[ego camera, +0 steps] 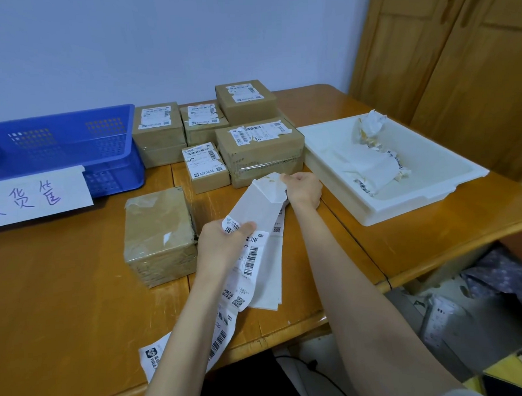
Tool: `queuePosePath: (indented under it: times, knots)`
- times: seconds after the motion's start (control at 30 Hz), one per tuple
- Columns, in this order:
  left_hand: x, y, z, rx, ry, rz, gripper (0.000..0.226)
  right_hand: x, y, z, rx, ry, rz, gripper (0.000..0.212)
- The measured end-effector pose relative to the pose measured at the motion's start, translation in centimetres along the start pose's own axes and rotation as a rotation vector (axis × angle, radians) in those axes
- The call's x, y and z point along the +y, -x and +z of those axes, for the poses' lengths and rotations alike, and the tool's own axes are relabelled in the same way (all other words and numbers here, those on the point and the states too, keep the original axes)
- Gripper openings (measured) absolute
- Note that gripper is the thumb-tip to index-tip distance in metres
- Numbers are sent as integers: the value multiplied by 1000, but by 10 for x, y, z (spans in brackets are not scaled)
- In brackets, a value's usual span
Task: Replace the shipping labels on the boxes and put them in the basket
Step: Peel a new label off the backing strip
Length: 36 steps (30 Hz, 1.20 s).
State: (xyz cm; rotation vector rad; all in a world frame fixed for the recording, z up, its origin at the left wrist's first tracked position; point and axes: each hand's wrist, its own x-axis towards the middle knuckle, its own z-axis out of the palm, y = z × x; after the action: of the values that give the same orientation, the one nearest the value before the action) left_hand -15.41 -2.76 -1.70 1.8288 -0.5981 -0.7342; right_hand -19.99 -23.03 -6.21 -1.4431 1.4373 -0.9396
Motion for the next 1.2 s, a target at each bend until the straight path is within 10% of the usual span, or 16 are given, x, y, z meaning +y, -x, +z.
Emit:
queuePosePath:
  times: [1.2]
  knots:
    - [0, 17, -8, -27, 61, -38, 17, 10, -21, 3, -63, -235, 108, 28]
